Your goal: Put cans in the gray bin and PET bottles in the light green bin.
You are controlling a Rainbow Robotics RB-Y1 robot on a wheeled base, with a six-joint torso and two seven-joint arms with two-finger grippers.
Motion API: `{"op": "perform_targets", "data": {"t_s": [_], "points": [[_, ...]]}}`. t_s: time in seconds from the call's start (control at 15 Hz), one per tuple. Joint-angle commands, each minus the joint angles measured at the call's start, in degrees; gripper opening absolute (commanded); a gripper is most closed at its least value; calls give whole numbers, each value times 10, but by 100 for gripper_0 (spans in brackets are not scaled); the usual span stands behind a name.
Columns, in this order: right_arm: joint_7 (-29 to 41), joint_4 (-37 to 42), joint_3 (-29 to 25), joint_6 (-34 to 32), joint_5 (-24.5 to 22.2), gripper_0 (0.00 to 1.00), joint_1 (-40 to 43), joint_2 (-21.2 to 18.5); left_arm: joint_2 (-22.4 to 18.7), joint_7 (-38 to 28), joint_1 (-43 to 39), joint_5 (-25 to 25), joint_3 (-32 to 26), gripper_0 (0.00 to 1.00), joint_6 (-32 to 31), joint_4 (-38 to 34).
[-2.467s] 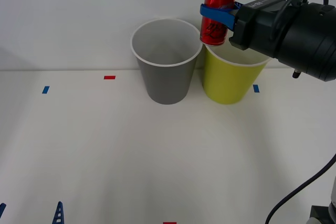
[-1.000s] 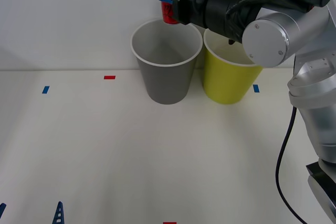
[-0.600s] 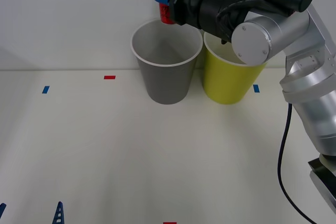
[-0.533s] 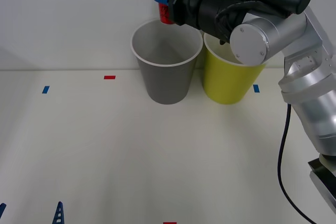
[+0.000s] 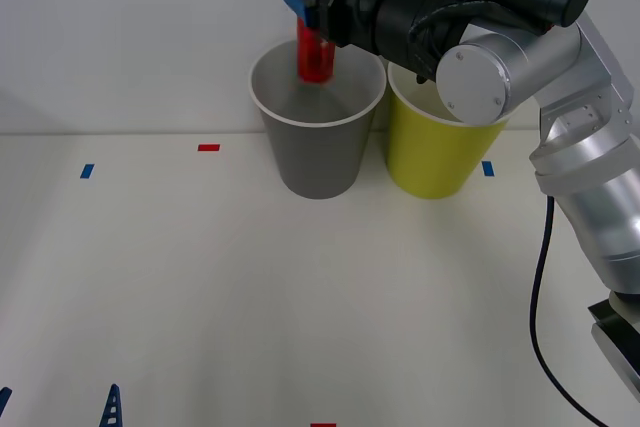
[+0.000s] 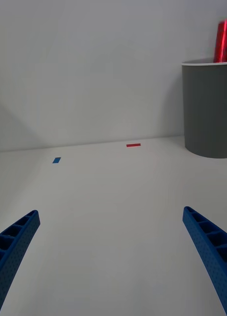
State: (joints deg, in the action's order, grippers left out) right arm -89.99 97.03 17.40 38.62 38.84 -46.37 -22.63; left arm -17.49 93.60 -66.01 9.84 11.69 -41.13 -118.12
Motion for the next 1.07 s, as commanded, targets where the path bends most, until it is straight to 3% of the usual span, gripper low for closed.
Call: {"op": "perform_targets", "data": {"t_s": [0.07, 0.53, 0.73, 1.07], "points": [[-3, 0, 0, 1, 0, 100, 1, 0, 0, 0, 0, 0, 0, 100, 0, 0], [-11, 20, -10, 16, -2, 100, 4, -7, 0, 0, 0, 0, 0, 100, 0, 0], [-6, 132, -86, 113, -25, 100, 45, -7, 0, 0, 0, 0, 0, 100, 0, 0], [7, 263, -141, 88, -49, 100, 178, 2, 0, 0, 0, 0, 0, 100, 0, 0]]}}
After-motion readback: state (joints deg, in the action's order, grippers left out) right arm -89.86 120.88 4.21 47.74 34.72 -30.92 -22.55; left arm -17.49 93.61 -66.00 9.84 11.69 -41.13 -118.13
